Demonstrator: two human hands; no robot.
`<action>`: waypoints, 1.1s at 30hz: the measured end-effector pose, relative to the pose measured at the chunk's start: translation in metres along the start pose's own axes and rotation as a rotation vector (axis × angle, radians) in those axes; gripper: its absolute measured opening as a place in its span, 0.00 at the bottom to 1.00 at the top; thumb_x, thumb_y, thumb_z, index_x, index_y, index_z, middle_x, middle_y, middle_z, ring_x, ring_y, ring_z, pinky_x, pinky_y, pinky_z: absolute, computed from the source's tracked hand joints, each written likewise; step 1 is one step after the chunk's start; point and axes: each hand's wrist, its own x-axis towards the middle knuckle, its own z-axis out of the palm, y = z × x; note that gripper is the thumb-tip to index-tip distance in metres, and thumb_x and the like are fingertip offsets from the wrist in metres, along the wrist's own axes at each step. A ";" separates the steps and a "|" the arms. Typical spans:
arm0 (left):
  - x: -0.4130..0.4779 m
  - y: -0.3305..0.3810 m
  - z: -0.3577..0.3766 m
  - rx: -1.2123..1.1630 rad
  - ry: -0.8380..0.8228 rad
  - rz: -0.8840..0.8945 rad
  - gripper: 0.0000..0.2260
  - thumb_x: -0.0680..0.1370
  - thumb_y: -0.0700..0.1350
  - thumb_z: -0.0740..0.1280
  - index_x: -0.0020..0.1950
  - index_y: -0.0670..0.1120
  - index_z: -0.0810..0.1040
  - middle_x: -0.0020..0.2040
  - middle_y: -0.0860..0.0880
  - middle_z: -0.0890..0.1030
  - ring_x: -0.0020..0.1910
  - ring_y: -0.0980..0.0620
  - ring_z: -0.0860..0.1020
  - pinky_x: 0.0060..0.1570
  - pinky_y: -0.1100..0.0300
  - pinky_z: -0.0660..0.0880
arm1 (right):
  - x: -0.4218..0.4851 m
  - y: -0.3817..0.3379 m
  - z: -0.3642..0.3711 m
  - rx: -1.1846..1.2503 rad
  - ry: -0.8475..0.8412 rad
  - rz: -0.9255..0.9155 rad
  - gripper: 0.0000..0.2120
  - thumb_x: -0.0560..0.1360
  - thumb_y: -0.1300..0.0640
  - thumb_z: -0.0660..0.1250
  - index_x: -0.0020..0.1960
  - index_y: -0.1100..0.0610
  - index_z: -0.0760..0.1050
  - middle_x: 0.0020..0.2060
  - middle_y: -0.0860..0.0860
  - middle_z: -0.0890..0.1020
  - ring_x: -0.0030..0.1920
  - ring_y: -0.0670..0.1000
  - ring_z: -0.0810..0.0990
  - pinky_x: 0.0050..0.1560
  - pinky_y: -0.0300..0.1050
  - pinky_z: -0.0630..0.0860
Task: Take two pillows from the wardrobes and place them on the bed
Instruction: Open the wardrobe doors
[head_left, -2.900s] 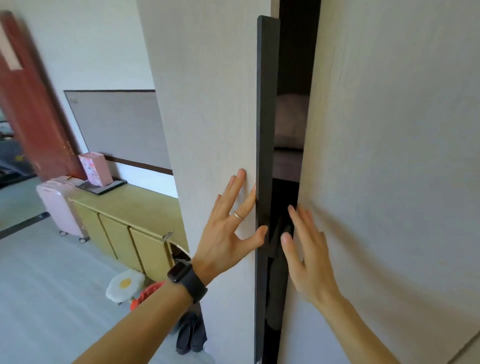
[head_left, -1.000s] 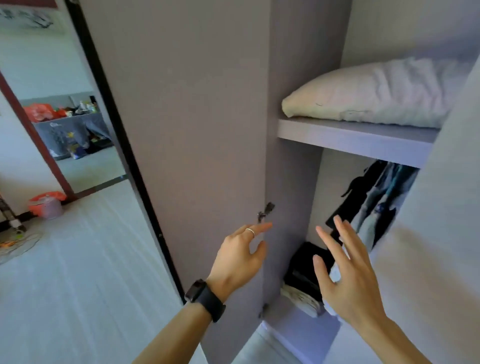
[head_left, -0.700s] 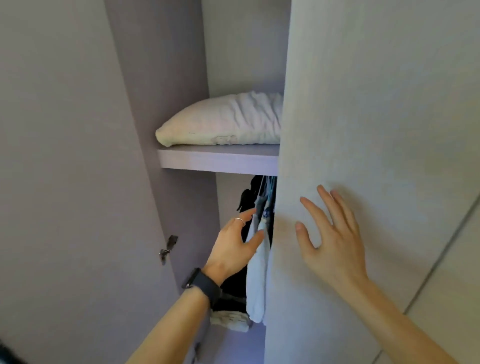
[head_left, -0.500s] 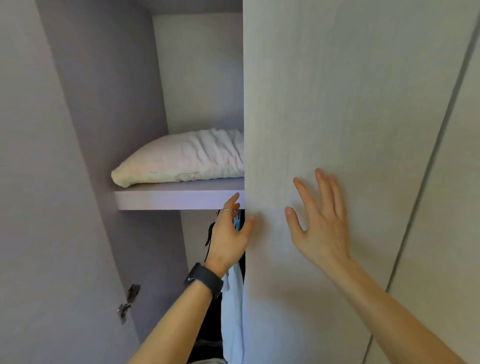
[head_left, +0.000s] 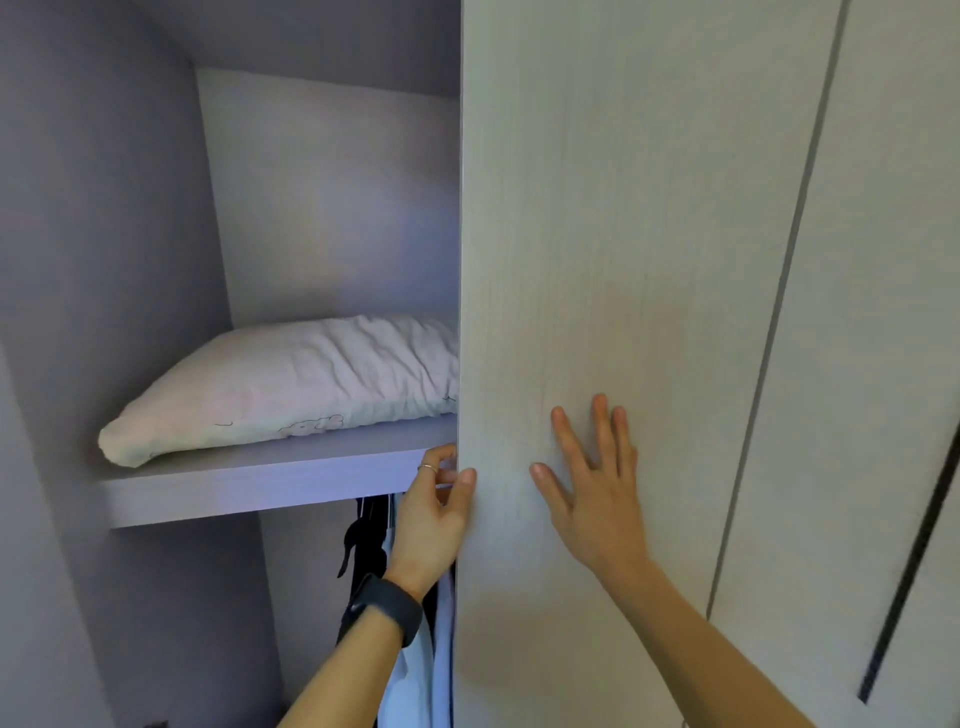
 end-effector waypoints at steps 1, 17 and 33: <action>-0.001 0.002 -0.001 -0.019 -0.005 -0.010 0.09 0.82 0.45 0.66 0.62 0.52 0.75 0.52 0.55 0.81 0.45 0.67 0.78 0.40 0.74 0.73 | -0.003 -0.003 -0.002 0.023 -0.004 0.021 0.31 0.81 0.38 0.57 0.81 0.38 0.50 0.82 0.48 0.44 0.81 0.55 0.41 0.75 0.66 0.59; -0.133 0.058 0.011 -0.316 -0.437 0.092 0.19 0.78 0.36 0.69 0.61 0.60 0.81 0.53 0.56 0.85 0.54 0.54 0.82 0.56 0.55 0.79 | -0.147 -0.045 -0.109 0.526 -0.007 0.481 0.24 0.83 0.44 0.59 0.78 0.37 0.60 0.77 0.38 0.65 0.76 0.40 0.62 0.75 0.52 0.66; -0.167 0.052 0.123 0.229 -0.733 0.892 0.40 0.76 0.37 0.67 0.81 0.59 0.53 0.80 0.59 0.59 0.76 0.56 0.63 0.73 0.58 0.65 | -0.259 -0.035 -0.219 0.322 0.218 0.665 0.19 0.82 0.45 0.63 0.72 0.39 0.71 0.66 0.37 0.78 0.62 0.42 0.80 0.51 0.30 0.77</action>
